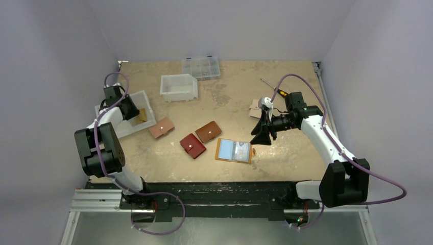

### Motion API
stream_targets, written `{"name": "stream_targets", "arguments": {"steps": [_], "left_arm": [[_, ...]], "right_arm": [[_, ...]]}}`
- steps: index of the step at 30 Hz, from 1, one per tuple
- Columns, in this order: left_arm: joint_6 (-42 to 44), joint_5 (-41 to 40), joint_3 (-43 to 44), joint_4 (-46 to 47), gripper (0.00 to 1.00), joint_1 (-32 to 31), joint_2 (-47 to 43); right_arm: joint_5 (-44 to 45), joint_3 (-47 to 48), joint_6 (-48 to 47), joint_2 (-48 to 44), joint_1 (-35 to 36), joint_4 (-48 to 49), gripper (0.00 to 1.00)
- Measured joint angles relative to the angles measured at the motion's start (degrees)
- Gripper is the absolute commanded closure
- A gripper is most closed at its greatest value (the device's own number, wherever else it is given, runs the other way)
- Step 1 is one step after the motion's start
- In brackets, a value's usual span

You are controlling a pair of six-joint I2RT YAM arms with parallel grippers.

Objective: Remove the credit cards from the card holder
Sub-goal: Place the credit card in the storage box.

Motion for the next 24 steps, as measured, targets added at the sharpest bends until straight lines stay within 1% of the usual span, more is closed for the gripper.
{"name": "stream_targets", "arguments": {"steps": [3,7,10,12,15,16,18,21,24], "left_arm": [[-1.07,-1.42,0.7,-0.48,0.72,0.42,-0.42],[-2.19,-2.71,0.68,-0.79,0.67,0.61,-4.11],[-2.93,-2.84,0.42,-0.09,0.58,0.61,-9.55],[-3.06,-2.51,-0.33,0.94,0.45,0.61,-13.42],[-4.02,0.48,-3.32,3.41,0.13,0.72,-19.96],[-5.46,2.73,-5.79,5.27,0.09,0.74,-23.06],[-6.97,5.31,-8.39,7.28,0.08,0.76,-25.53],[-10.86,13.57,-15.89,12.48,0.09,0.79,-30.4],[-14.6,20.72,-21.24,15.98,0.09,0.04,-32.54]], "right_arm": [[0.02,-0.02,0.02,0.0,0.0,0.02,0.42],[0.15,-0.02,0.02,0.0,0.0,0.15,0.43],[0.42,-0.02,0.0,0.04,0.0,0.17,0.42],[0.52,0.0,-0.02,0.13,0.0,0.2,0.43],[1.57,-0.02,-0.17,0.17,0.0,0.22,0.43],[1.88,0.0,-0.33,0.17,0.0,0.22,0.43],[2.58,-0.02,-0.96,0.11,0.0,0.17,0.43],[4.28,-0.55,-1.81,-0.76,0.0,0.52,0.42],[6.27,-2.47,-2.43,-3.43,0.0,1.73,0.41]]}}
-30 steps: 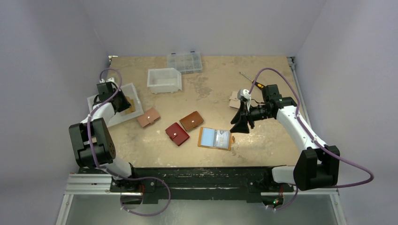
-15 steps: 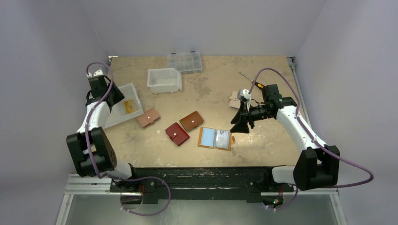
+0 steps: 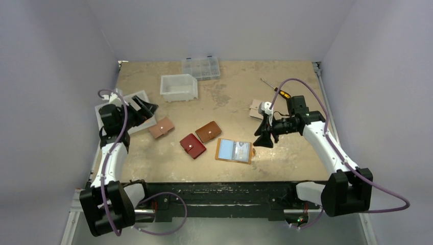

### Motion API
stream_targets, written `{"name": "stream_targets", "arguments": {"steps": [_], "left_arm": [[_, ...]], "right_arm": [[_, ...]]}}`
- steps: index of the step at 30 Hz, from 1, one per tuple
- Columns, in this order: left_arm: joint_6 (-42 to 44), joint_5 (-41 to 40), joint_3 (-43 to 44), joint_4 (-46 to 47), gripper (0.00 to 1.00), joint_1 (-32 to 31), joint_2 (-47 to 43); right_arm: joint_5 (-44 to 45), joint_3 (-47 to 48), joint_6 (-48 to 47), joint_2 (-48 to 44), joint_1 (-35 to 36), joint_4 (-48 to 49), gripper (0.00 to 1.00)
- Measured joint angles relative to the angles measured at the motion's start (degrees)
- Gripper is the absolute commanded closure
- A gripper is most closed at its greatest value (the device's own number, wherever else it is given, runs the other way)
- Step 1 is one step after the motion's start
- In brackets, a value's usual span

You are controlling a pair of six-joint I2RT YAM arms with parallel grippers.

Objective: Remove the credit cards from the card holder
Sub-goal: Place the credit card in the storage box, then remove the credit card from the card holder.

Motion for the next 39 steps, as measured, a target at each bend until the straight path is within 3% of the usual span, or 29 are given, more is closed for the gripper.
{"name": "stream_targets", "arguments": {"steps": [3,11,17,21,23,27,30,39], "left_arm": [[-1.88,3.28,-3.63,1.18,0.1,-4.22,-2.75],[-3.61,6.6,-6.32,1.55,0.15,-25.57,-7.65],[-6.49,-3.3,-10.64,2.03,0.17,-45.9,-8.04],[-8.81,-11.3,-10.84,6.1,0.19,-57.68,-2.14],[-9.77,-13.86,-10.75,9.84,0.21,-62.07,2.54],[-11.82,-16.5,-10.27,17.97,0.24,-65.33,12.66],[-13.84,-17.55,-10.05,24.48,0.28,-65.66,19.19],[-16.83,-18.86,-8.09,38.51,0.38,-67.36,28.68]], "right_arm": [[1.38,-1.95,-1.57,-2.58,0.0,0.87,0.41],[4.13,-6.91,-7.85,-4.59,0.02,3.1,0.39],[4.33,-9.42,-13.35,-5.4,0.11,3.8,0.38],[4.31,-9.53,-15.56,-5.4,0.11,3.76,0.39],[4.26,-9.53,-15.5,-5.38,0.11,3.82,0.46],[4.28,-9.53,-12.37,-4.17,0.76,5.35,0.68],[5.07,-9.51,-8.22,-1.84,2.62,7.41,0.79],[15.15,-6.38,3.67,9.42,13.7,13.44,0.94]]}}
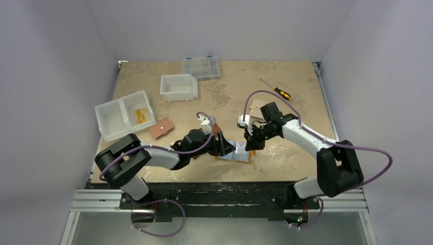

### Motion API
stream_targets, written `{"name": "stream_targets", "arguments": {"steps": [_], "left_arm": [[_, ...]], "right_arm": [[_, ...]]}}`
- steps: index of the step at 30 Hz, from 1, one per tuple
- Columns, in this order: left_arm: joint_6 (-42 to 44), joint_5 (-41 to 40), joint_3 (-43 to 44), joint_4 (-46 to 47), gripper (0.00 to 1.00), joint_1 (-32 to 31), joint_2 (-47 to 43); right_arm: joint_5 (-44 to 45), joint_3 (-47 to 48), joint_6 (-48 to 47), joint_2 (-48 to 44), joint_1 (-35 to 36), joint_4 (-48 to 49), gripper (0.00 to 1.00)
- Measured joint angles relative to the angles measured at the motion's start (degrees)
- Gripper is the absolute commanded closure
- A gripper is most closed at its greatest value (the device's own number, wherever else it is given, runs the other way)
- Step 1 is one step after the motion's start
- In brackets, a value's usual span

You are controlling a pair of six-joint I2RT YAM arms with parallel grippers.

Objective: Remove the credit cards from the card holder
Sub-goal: Remove the credit card from the card holder.

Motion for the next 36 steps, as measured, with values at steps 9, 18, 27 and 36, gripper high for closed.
{"name": "stream_targets", "arguments": {"steps": [9,18,27,36], "left_arm": [[-0.72,-0.2,0.87,5.46,0.51,-0.98,4.94],[-0.74,0.28,3.76,6.67,0.51,-1.01,10.56],[0.15,0.28,5.62,5.92,0.49,-1.01,11.98],[0.55,0.28,6.21,5.14,0.49,-1.01,13.31]], "right_arm": [[6.27,0.55,5.33,3.41,0.63,2.36,0.97],[8.81,1.14,6.08,5.31,1.27,2.4,0.99],[10.6,1.16,6.99,6.71,1.66,2.69,1.0],[12.13,1.18,8.09,7.23,2.03,3.56,1.0]]}}
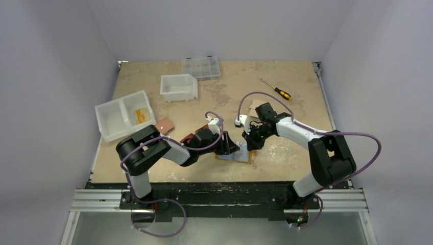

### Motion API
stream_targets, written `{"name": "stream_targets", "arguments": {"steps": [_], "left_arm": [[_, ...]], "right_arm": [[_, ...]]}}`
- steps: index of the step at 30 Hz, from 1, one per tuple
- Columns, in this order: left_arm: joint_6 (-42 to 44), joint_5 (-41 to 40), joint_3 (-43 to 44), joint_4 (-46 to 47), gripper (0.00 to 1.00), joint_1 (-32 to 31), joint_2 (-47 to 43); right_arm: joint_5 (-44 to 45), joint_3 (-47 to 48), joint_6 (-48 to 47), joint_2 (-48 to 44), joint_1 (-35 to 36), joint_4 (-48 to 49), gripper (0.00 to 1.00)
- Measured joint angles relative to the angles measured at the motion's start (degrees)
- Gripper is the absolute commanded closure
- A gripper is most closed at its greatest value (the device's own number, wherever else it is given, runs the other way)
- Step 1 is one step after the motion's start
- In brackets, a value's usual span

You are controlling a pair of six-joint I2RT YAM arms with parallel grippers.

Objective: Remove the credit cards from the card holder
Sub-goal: Remove the credit card from the card holder.

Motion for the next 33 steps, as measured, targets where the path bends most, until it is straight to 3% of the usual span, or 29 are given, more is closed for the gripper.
{"name": "stream_targets", "arguments": {"steps": [19,28,33], "left_arm": [[-0.33,0.33,0.94,1.09,0.58,-0.61,2.64],[-0.55,-0.11,1.07,1.95,0.7,-0.61,3.78],[-0.61,-0.7,1.07,2.03,0.85,-0.61,4.2]], "right_arm": [[1.09,0.24,1.75,1.62,0.44,1.09,1.0],[1.46,0.5,2.21,1.92,0.9,0.98,1.0],[1.99,0.72,2.54,2.05,1.07,0.72,1.0]]}}
